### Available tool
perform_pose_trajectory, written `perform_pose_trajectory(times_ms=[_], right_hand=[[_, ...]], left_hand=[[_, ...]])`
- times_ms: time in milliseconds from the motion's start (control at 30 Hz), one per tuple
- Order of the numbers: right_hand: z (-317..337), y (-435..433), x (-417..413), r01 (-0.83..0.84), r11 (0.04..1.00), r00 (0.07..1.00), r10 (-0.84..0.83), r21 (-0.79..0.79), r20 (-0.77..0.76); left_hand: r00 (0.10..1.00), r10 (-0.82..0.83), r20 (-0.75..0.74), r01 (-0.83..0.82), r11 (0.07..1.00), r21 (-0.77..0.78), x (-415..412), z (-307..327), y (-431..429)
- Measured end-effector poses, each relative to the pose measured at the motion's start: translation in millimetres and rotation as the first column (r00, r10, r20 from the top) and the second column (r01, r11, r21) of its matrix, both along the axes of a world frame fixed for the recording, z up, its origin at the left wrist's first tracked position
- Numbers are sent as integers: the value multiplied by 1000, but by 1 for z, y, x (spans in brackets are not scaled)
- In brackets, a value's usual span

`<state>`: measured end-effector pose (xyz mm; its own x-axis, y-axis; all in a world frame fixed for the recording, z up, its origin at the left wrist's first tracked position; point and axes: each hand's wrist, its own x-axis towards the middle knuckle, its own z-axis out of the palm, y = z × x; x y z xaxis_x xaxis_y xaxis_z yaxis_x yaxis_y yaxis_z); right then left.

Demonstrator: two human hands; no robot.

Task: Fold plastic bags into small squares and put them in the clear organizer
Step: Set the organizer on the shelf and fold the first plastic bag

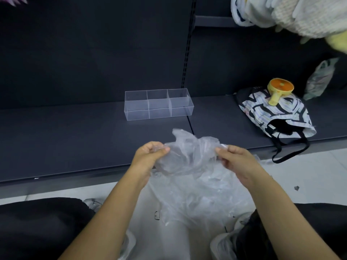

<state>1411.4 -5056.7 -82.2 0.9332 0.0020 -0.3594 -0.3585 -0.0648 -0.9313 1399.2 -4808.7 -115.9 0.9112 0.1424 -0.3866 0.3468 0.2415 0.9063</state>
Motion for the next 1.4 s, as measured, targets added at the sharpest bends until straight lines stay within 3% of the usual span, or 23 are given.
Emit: perform_pose_trajectory(times_ms=[67,200,300,400,533,667,833,900,1033,1133,1233,1333,1400], right_hand=[[-5,-9,3,101,994,994,-98,-50,54],[-9,-16,12,232,972,965,-234,35,119],[-12,-8,21,292,956,936,-284,-9,207],[-16,5,36,229,973,949,-218,-24,228],[-23,28,58,74,996,974,-61,-51,219],[-34,44,87,45,993,969,-16,-113,245],[-57,45,131,32,940,974,47,-339,222],[-66,47,148,-37,921,978,113,-388,175],[-81,71,171,-176,904,966,234,-390,107],[-88,96,183,-251,889,966,256,-383,-39],[-103,105,174,-360,800,930,263,-481,-258],[-118,100,136,-291,794,957,238,-533,-168],[-125,95,99,-113,885,994,98,-452,-58]], left_hand=[[999,41,15,-40,998,-55,3,-4,12],[997,77,9,-76,995,-60,8,-16,30],[992,-52,-118,62,995,76,8,-24,40],[946,-283,-162,320,897,303,11,-22,43],[905,-426,25,400,867,296,40,-9,22],[896,-443,-36,425,831,357,68,-22,14],[899,-400,-179,438,809,391,91,-40,55],[870,-405,-281,493,732,471,103,-46,76],[642,-522,-562,764,372,527,131,-48,104],[615,-519,-594,783,312,538,162,-37,104],[571,-588,-572,789,201,581,185,-42,91],[507,-651,-565,777,61,627,194,-72,71],[567,-643,-514,693,35,720,196,-95,56]])
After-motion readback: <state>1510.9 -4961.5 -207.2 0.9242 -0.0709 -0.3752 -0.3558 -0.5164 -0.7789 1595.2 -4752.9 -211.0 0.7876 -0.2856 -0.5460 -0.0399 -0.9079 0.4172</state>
